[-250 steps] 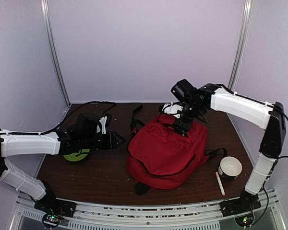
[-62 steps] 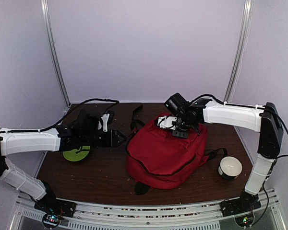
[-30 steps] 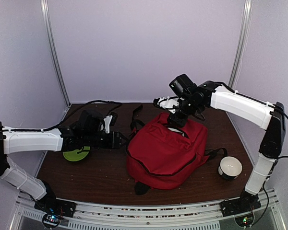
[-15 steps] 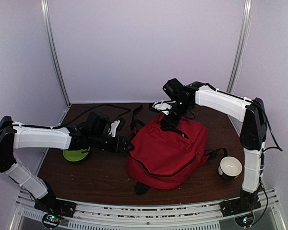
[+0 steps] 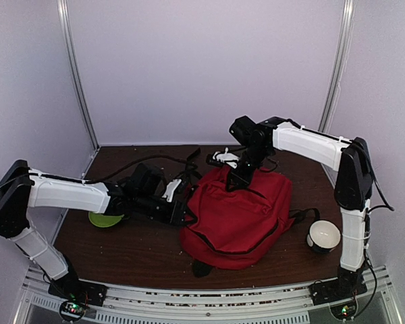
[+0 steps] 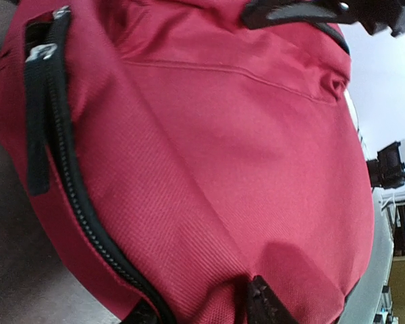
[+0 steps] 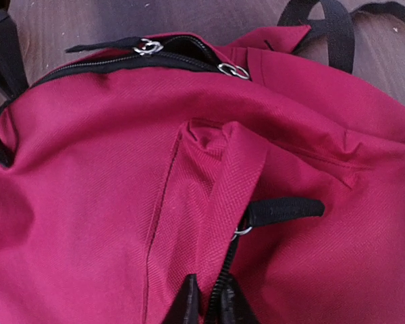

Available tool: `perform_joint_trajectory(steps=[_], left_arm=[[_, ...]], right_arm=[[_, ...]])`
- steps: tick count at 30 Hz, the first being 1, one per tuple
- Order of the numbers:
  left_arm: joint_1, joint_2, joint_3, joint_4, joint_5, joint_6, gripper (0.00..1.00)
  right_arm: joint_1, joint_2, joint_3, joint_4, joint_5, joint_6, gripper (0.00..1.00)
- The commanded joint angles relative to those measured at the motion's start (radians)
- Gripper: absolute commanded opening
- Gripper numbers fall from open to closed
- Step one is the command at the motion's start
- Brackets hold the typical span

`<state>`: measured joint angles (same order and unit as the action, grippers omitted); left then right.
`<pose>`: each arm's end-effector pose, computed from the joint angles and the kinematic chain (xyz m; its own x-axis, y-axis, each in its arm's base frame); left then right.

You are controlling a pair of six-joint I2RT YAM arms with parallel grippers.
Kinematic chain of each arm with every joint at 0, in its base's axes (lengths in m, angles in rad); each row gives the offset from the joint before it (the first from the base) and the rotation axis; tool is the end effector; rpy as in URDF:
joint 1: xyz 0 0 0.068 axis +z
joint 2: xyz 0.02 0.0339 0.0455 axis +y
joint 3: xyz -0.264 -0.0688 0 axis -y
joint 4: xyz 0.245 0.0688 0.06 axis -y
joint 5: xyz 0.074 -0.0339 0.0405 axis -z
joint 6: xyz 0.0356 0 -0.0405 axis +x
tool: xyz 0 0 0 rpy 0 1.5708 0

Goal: Pack the student bag
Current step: Move the student bag to the center of the board, then pick up the lower front pocket of the student bag.

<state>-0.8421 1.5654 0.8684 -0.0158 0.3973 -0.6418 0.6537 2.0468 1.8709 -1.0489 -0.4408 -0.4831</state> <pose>0.2067 -0.2522 0.1964 -0.8773 0.1540 -0.4545 0.4465 0.6090 -0.6556 0.3311 0.2728 0.2644 -0.3525 -0.7993 -0.4868 -0.9357 0.2921 0.1979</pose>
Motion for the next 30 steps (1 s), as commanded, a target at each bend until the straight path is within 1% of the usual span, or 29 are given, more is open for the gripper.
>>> perform_joint_trajectory(steps=[1, 4, 8, 10, 11, 12, 13, 14, 16, 17, 19, 21, 24, 26, 28, 30], left_arm=[[-0.062, -0.002, -0.002, 0.042, 0.041, 0.016, 0.39], [-0.094, -0.021, -0.032, 0.074, 0.037, 0.003, 0.37], [-0.117, -0.079, -0.092, 0.107, 0.053, -0.011, 0.35], [-0.118, -0.130, -0.124, 0.103, 0.059, -0.006, 0.36], [-0.118, -0.157, -0.133, 0.088, 0.060, 0.003, 0.38], [-0.118, -0.182, -0.135, 0.065, 0.051, 0.015, 0.40], [-0.118, -0.202, -0.133, 0.034, 0.025, 0.027, 0.42], [-0.117, -0.219, -0.124, 0.010, 0.006, 0.035, 0.43], [-0.112, -0.230, -0.101, -0.009, -0.013, 0.045, 0.45], [-0.107, -0.223, -0.083, -0.010, -0.014, 0.046, 0.45], [-0.091, -0.192, -0.041, -0.008, -0.012, 0.037, 0.46], [-0.064, -0.138, 0.002, 0.004, 0.012, 0.011, 0.47], [-0.027, -0.048, 0.054, 0.056, 0.071, -0.035, 0.47], [-0.013, 0.013, 0.075, 0.131, 0.136, -0.073, 0.47], [-0.008, 0.074, 0.114, 0.161, 0.190, -0.116, 0.47], [-0.004, 0.138, 0.137, 0.179, 0.251, -0.155, 0.47]], right_arm=[[0.014, -0.063, -0.080, -0.011, -0.064, -0.015, 0.08], [0.048, -0.136, -0.176, 0.012, -0.062, -0.045, 0.04], [0.109, -0.229, -0.297, -0.014, -0.085, -0.128, 0.03], [0.138, -0.277, -0.359, -0.032, -0.071, -0.181, 0.03], [0.154, -0.306, -0.392, -0.041, -0.058, -0.213, 0.03], [0.175, -0.331, -0.431, -0.033, -0.030, -0.234, 0.04], [0.189, -0.362, -0.480, -0.001, 0.037, -0.237, 0.05], [0.202, -0.393, -0.528, 0.047, 0.077, -0.226, 0.07], [0.216, -0.447, -0.612, 0.136, 0.210, -0.194, 0.10], [0.219, -0.469, -0.639, 0.174, 0.259, -0.163, 0.15], [0.225, -0.513, -0.678, 0.220, 0.303, -0.131, 0.19], [0.232, -0.558, -0.675, 0.212, 0.256, -0.133, 0.25], [0.236, -0.588, -0.621, 0.134, 0.109, -0.140, 0.35], [0.237, -0.588, -0.611, 0.115, 0.046, -0.114, 0.38], [0.245, -0.578, -0.634, 0.138, 0.011, -0.097, 0.40], [0.261, -0.552, -0.660, 0.175, 0.050, -0.075, 0.40]])
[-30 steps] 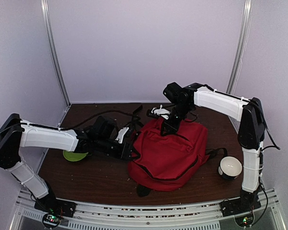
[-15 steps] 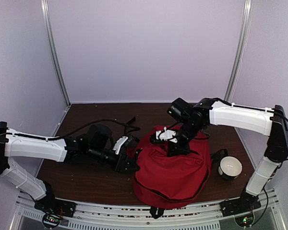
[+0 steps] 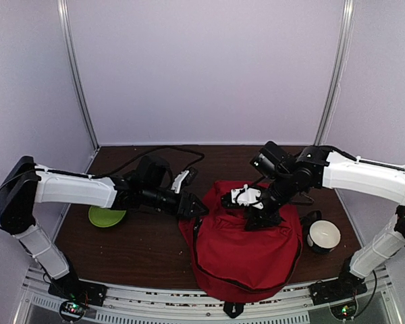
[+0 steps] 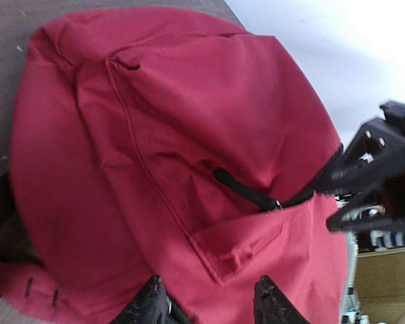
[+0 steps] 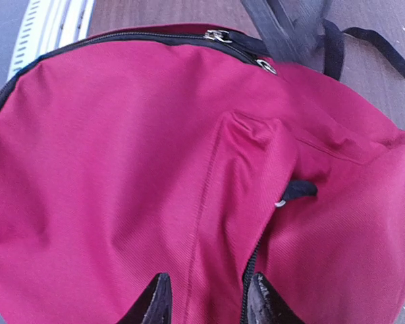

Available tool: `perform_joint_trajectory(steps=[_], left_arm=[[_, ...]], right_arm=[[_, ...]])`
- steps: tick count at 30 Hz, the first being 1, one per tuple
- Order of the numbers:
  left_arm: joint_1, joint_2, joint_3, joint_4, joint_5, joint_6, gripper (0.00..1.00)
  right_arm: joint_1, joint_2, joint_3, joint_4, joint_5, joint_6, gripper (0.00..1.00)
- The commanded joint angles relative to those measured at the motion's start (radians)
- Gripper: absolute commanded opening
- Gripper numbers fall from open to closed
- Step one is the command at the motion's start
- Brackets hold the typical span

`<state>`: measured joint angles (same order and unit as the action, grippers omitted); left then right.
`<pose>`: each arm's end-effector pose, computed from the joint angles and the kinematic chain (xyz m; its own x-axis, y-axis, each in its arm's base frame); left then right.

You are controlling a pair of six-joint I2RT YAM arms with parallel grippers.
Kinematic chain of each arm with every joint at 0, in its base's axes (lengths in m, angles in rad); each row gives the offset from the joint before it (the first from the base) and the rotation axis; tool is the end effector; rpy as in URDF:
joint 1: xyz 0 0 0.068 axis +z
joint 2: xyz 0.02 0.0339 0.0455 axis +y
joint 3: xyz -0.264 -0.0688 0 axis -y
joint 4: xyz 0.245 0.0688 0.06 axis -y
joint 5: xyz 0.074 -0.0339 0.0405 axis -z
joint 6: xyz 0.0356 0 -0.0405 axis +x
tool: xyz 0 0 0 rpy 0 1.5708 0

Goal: Pack the student bag
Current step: Pick up the lower front pocket of the student bag.

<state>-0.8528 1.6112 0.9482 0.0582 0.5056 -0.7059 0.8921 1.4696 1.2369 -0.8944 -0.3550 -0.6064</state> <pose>0.2154 -0.2728 0.2140 -0.8822 0.1472 -0.4474 0.4582 0.4875 -0.7432 0.1735 0.2348 0.2811 0.0034 -0.8470 -0.5317 -0.9998 -0.0124 0.0133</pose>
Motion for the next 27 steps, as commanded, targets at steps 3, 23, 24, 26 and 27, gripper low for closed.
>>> perform_joint_trajectory(steps=[3, 23, 24, 26, 27], left_arm=[[0.009, 0.166, 0.050, 0.178, 0.213, -0.172, 0.48], [0.014, 0.341, 0.075, 0.441, 0.314, -0.370, 0.37], [0.013, 0.340, 0.067, 0.453, 0.313, -0.376, 0.36], [0.014, 0.341, 0.057, 0.476, 0.311, -0.386, 0.34], [0.013, 0.341, 0.051, 0.492, 0.310, -0.392, 0.34]], right_arm=[[0.027, 0.069, -0.027, 0.034, -0.037, 0.055, 0.40], [-0.001, 0.020, 0.003, 0.048, -0.015, 0.050, 0.43], [-0.023, 0.029, 0.035, 0.039, -0.048, 0.069, 0.43], [-0.064, 0.070, 0.103, 0.003, -0.136, 0.102, 0.43], [-0.081, 0.098, 0.128, -0.003, -0.168, 0.131, 0.42]])
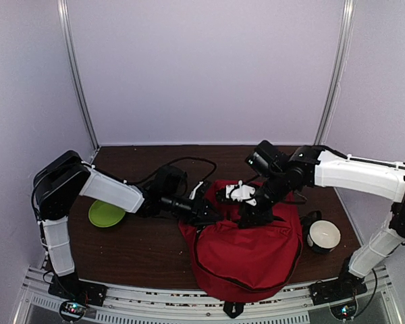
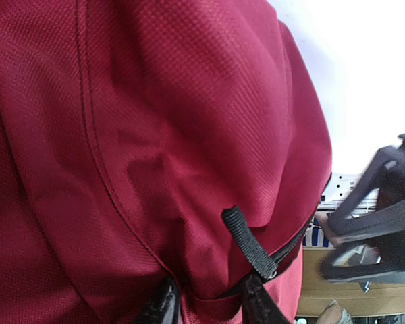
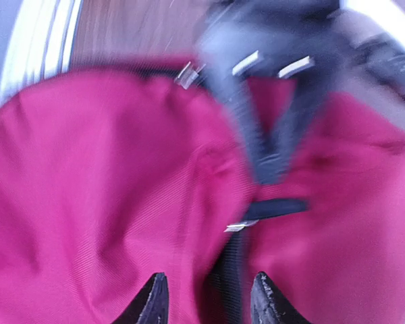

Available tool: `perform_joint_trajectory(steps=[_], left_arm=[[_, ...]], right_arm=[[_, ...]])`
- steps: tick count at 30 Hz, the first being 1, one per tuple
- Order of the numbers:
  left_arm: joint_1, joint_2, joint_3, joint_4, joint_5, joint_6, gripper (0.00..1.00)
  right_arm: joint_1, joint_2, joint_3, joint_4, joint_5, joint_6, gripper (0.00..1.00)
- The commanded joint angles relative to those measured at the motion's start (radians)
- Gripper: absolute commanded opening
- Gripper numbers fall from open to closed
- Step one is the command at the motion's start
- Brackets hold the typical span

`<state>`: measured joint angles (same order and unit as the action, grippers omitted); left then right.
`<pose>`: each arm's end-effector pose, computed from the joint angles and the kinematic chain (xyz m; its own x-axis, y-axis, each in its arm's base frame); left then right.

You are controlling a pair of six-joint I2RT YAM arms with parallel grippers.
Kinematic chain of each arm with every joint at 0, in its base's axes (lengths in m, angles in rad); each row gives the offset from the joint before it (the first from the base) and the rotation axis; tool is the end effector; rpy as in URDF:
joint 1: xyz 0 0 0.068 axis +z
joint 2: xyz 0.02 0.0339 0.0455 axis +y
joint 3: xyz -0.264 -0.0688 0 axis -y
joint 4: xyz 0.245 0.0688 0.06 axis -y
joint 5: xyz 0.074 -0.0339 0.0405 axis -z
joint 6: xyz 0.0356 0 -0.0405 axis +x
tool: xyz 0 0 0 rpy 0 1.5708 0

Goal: Pack the student bag
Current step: Pick up the lower front pocket of the student bag.

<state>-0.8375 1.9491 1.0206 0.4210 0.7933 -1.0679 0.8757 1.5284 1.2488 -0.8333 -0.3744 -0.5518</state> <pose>0.2481 -0.3133 0.1505 -0.9787 0.1681 -0.1177 0.1671 0.3196 -0.9327 0.1874 0.2450 0.2712 -0.0602 -0.8340 -0.5484 -0.9980 0.0408 0.0476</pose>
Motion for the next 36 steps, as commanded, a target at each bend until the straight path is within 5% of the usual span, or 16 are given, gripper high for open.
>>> perform_joint_trajectory(steps=[1, 10, 18, 36], left_arm=[[-0.002, 0.004, -0.029, 0.147, 0.022, -0.039, 0.32], [-0.002, -0.002, -0.073, 0.234, 0.018, -0.078, 0.25], [-0.002, -0.003, -0.079, 0.257, 0.017, -0.085, 0.24], [-0.002, -0.017, -0.119, 0.299, 0.011, -0.101, 0.21]], right_arm=[[-0.078, 0.068, 0.136, -0.063, -0.173, 0.114, 0.41], [-0.111, 0.278, 0.214, -0.111, -0.235, 0.247, 0.39], [-0.126, 0.333, 0.204, -0.117, -0.281, 0.308, 0.54], [-0.178, 0.379, 0.249, -0.043, -0.568, 0.287, 0.25]])
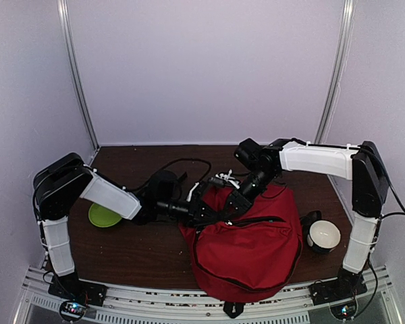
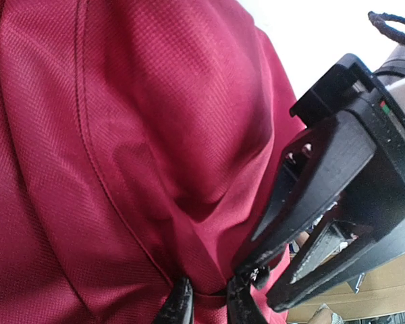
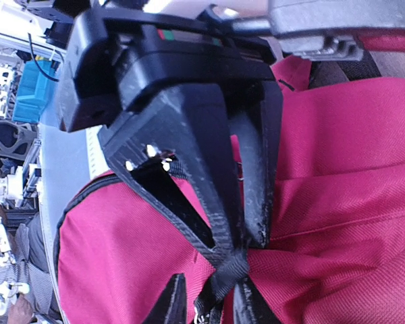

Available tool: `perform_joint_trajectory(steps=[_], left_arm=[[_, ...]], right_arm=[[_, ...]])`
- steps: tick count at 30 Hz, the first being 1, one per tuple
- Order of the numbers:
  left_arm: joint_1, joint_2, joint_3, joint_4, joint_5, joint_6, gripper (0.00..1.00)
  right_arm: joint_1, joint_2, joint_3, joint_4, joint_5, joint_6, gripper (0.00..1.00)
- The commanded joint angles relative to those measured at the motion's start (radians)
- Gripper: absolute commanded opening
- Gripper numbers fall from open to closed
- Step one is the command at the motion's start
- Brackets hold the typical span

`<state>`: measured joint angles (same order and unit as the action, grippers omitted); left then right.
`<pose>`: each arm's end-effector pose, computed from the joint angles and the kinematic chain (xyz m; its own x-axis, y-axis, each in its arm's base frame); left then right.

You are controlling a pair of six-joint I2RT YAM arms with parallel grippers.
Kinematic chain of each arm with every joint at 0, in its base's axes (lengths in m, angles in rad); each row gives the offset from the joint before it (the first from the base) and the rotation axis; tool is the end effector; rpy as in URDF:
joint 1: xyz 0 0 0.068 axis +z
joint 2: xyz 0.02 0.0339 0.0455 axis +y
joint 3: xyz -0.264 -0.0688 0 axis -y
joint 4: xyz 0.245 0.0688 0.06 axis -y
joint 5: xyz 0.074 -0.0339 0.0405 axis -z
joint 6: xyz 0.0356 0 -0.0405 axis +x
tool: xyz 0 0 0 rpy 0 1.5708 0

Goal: Pack the student bag
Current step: Pick up the lower front pocket of the student bag.

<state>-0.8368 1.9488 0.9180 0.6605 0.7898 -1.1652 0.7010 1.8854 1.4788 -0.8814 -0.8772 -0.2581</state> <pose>0.2406 -0.3044 0.1437 -0.9835 0.1244 -0.1317 0.1585 0.2390 -0.9580 0.2708 0.2644 0.2298 -0.5624 -0.6882 -0.4583 -0.7445 0.1805 0.6427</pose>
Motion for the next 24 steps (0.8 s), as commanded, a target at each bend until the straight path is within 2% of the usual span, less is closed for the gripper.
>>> perform_joint_trajectory(steps=[1, 5, 8, 11, 15, 19, 21, 24], left_arm=[[-0.002, -0.020, -0.019, 0.060, 0.013, -0.003, 0.21], [-0.003, -0.034, -0.027, 0.039, 0.006, 0.009, 0.21], [-0.002, -0.061, -0.041, 0.011, -0.002, 0.054, 0.31], [-0.003, -0.125, -0.068, -0.058, -0.038, 0.151, 0.38], [-0.020, -0.247, -0.041, -0.348, -0.180, 0.476, 0.41], [-0.087, -0.365, 0.000, -0.566, -0.458, 0.836, 0.40], [-0.111, -0.391, -0.012, -0.572, -0.567, 0.947, 0.39], [-0.125, -0.421, -0.075, -0.446, -0.597, 1.062, 0.39]], right_arm=[[-0.003, 0.024, 0.019, 0.007, -0.069, -0.009, 0.22], [-0.004, 0.010, 0.018, 0.005, -0.075, -0.015, 0.10], [-0.014, -0.035, 0.019, 0.009, -0.078, -0.015, 0.02], [-0.039, -0.098, -0.003, 0.045, -0.092, 0.016, 0.00], [-0.063, -0.168, -0.052, 0.106, -0.121, 0.074, 0.00], [-0.067, -0.185, -0.088, 0.154, -0.139, 0.127, 0.00], [-0.070, -0.178, -0.099, 0.173, -0.153, 0.151, 0.00], [-0.078, -0.173, -0.110, 0.205, -0.182, 0.183, 0.00]])
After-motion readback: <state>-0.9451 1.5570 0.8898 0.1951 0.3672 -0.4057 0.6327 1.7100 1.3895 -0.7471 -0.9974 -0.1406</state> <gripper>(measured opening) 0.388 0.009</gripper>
